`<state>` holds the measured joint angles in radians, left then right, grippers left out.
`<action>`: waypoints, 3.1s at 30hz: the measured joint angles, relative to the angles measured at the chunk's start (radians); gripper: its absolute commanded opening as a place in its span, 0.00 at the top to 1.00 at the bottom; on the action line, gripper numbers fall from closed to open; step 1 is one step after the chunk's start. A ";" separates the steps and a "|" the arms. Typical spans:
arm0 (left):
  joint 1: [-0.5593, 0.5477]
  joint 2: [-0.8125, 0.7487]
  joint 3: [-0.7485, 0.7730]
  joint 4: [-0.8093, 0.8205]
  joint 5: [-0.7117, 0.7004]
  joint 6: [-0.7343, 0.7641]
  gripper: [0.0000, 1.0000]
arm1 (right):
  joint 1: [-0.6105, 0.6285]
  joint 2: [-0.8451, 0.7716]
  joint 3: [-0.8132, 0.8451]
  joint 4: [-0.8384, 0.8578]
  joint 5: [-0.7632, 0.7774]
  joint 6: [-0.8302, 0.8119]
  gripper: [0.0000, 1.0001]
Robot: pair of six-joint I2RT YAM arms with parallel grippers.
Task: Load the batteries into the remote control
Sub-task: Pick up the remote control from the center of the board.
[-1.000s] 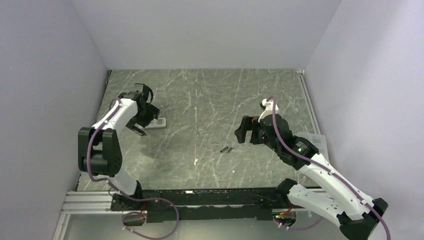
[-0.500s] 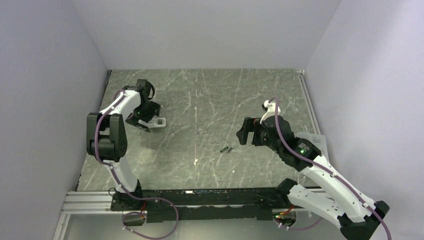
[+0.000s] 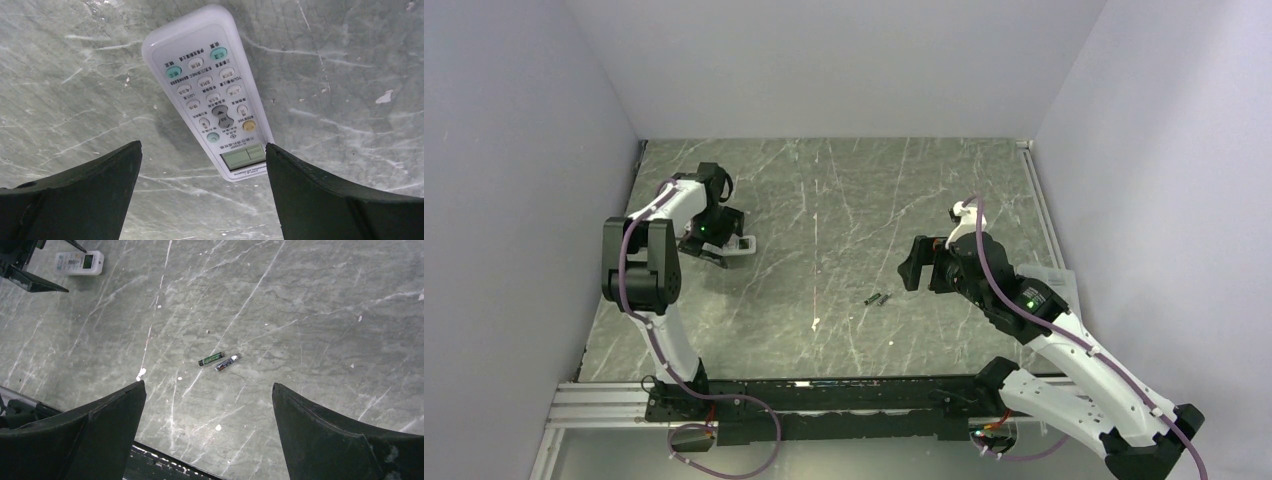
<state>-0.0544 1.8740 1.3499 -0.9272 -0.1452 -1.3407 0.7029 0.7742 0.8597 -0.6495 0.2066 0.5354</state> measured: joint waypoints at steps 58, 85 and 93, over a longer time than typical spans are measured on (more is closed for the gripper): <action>0.044 -0.081 -0.164 0.229 0.091 0.131 0.95 | 0.000 -0.061 0.000 -0.048 -0.025 0.037 0.01; 0.043 -0.162 -0.232 0.339 0.813 0.564 0.91 | 0.000 -0.106 -0.007 -0.052 -0.142 -0.093 0.00; 0.011 -0.163 -0.251 0.306 1.038 0.785 0.77 | 0.000 -0.105 -0.029 -0.006 -0.254 -0.183 0.01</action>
<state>-0.0437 1.7115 1.0992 -0.6216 0.8932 -0.5560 0.7029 0.6693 0.8310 -0.6556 -0.0475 0.3523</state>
